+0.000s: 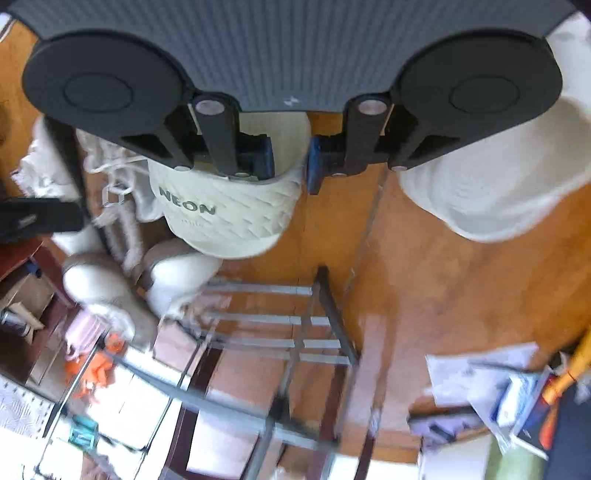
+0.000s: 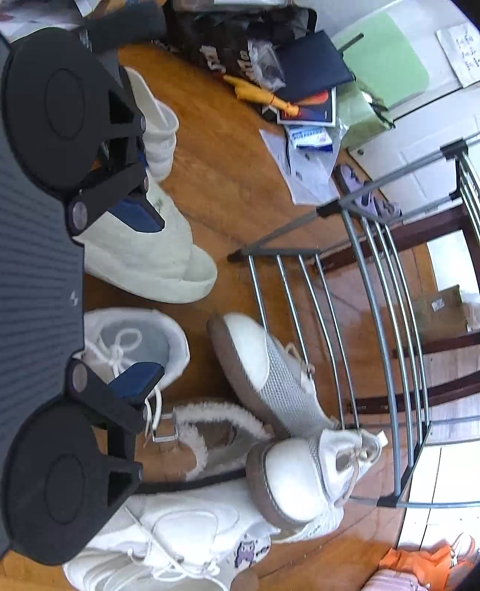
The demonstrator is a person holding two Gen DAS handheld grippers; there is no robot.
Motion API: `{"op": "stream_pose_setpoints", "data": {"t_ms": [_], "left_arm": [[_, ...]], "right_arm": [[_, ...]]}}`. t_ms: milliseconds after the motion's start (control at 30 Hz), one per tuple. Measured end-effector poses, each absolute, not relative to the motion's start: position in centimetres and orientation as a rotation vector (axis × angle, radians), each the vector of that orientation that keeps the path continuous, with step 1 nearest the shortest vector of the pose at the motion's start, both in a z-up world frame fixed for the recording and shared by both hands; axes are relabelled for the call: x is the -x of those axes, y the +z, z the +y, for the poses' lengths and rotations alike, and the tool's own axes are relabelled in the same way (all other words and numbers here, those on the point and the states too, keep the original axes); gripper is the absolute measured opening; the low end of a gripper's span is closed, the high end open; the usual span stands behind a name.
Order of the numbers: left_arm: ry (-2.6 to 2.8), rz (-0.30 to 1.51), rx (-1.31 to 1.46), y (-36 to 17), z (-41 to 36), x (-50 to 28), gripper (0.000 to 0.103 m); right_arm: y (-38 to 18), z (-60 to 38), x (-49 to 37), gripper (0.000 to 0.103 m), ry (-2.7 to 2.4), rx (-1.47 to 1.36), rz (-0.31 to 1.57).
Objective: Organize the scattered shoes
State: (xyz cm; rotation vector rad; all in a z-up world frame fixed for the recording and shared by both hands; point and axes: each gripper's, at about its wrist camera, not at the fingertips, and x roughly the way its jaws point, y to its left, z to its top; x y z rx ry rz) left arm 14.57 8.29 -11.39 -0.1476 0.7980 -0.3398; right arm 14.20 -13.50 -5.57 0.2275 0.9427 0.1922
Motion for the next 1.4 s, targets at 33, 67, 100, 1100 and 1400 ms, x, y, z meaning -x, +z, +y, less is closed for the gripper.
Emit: {"op": "stream_pose_setpoints", "data": {"t_ms": [33, 67, 100, 1100, 1400], "left_arm": [[-0.329, 0.810, 0.138, -11.0, 8.4, -14.2, 0.017], [-0.308, 0.841, 0.115, -10.6, 8.8, -13.5, 0.019], [-0.302, 0.857, 0.105, -10.7, 9.0, -13.2, 0.021], [-0.434, 1.024, 0.370, -12.9, 18.5, -8.5, 0.096], [-0.419, 1.034, 0.449, -13.8, 19.0, -8.3, 0.096]], "right_arm": [[-5.6, -13.2, -14.0, 0.079, 0.209, -0.214, 0.950], [-5.5, -12.8, -13.9, 0.079, 0.226, -0.201, 0.958], [-5.5, -12.4, -13.7, 0.079, 0.242, -0.187, 0.965], [-11.8, 5.1, -17.1, 0.090, 0.950, 0.797, 1.182], [-14.3, 1.7, -19.2, 0.087, 0.878, 0.470, 1.245]]}}
